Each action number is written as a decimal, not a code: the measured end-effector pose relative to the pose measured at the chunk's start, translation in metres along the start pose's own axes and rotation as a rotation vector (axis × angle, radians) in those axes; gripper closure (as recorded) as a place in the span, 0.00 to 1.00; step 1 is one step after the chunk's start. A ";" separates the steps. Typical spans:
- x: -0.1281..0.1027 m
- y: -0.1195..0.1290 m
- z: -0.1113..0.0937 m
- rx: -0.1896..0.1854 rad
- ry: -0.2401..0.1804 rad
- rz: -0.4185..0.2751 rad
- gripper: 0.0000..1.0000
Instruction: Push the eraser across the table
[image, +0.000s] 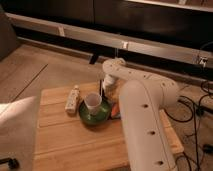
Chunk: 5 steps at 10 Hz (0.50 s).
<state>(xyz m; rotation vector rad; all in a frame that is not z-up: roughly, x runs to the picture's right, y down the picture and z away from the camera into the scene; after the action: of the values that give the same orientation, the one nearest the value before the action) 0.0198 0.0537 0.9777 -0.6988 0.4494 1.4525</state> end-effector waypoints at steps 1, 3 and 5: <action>-0.002 0.007 0.002 -0.003 0.012 -0.012 1.00; -0.012 0.011 0.007 0.027 0.015 -0.063 1.00; -0.035 0.014 0.012 0.035 -0.030 -0.129 1.00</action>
<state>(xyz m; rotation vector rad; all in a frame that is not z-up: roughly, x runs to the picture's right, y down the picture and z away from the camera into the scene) 0.0013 0.0361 1.0077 -0.6651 0.3989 1.3288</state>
